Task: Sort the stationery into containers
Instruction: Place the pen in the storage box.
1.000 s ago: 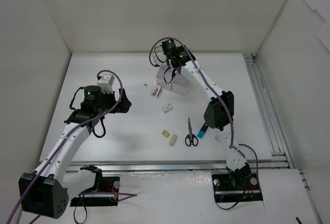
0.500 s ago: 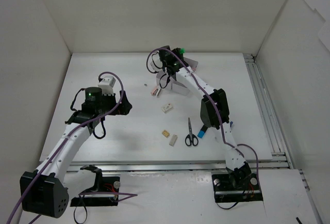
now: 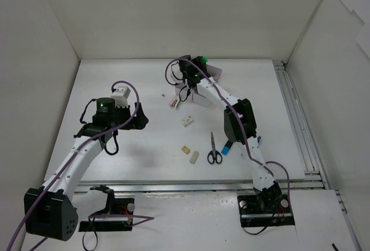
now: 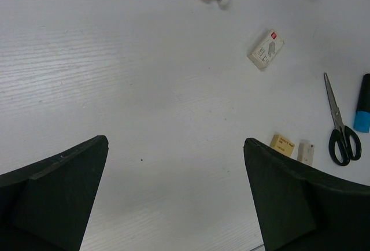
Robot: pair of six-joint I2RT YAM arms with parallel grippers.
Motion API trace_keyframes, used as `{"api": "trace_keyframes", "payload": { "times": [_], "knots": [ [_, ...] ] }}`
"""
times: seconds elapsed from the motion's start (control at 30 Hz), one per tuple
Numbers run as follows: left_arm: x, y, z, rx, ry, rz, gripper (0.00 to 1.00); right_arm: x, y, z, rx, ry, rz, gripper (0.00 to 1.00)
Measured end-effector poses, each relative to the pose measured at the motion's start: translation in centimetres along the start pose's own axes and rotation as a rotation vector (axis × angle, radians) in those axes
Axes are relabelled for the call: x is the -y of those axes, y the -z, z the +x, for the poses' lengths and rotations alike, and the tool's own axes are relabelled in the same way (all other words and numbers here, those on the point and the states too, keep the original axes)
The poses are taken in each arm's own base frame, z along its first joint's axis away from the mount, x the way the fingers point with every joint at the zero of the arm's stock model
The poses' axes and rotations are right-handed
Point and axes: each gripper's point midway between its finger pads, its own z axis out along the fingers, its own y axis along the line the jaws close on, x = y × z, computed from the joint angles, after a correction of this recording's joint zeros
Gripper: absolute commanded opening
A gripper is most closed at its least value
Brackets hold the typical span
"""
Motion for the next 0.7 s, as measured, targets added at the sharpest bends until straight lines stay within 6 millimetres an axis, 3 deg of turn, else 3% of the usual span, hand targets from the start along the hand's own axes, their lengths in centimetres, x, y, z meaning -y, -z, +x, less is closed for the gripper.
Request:
{"api": "trace_keyframes", "payload": {
  "times": [0.07, 0.13, 0.33, 0.43, 0.5, 0.53, 0.63, 0.7],
  "knots": [
    [0.0, 0.0, 0.0, -0.001, 0.000, 0.000, 0.99, 0.1, 0.0, -0.1, -0.001, -0.004, 0.003, 0.42],
    [0.0, 0.0, 0.0, -0.001, 0.000, 0.002, 0.99, 0.2, 0.1, 0.0, -0.006, -0.010, 0.010, 0.42],
    [0.3, 0.0, 0.1, -0.003, 0.000, 0.015, 0.99, 0.6, 0.6, -0.7, -0.005, -0.013, 0.020, 0.57],
    [0.4, 0.2, 0.0, 0.003, -0.002, 0.021, 0.99, 0.9, 1.1, -1.4, 0.002, -0.048, 0.033, 0.70],
    [0.6, 0.5, -0.2, 0.014, -0.005, 0.027, 0.99, 1.4, 1.6, -1.7, 0.010, -0.108, 0.053, 0.84],
    [0.7, 0.7, -0.4, 0.023, -0.008, 0.031, 0.99, 1.8, 2.1, -1.9, 0.018, -0.144, 0.065, 0.98],
    [1.2, 1.4, -0.9, 0.050, -0.016, 0.045, 1.00, 3.8, 4.6, -1.7, 0.054, -0.309, 0.129, 0.98],
    [1.5, 1.9, -1.2, 0.067, -0.021, 0.057, 0.99, 5.1, 7.7, -0.3, 0.078, -0.476, 0.182, 0.98]
  ]
}}
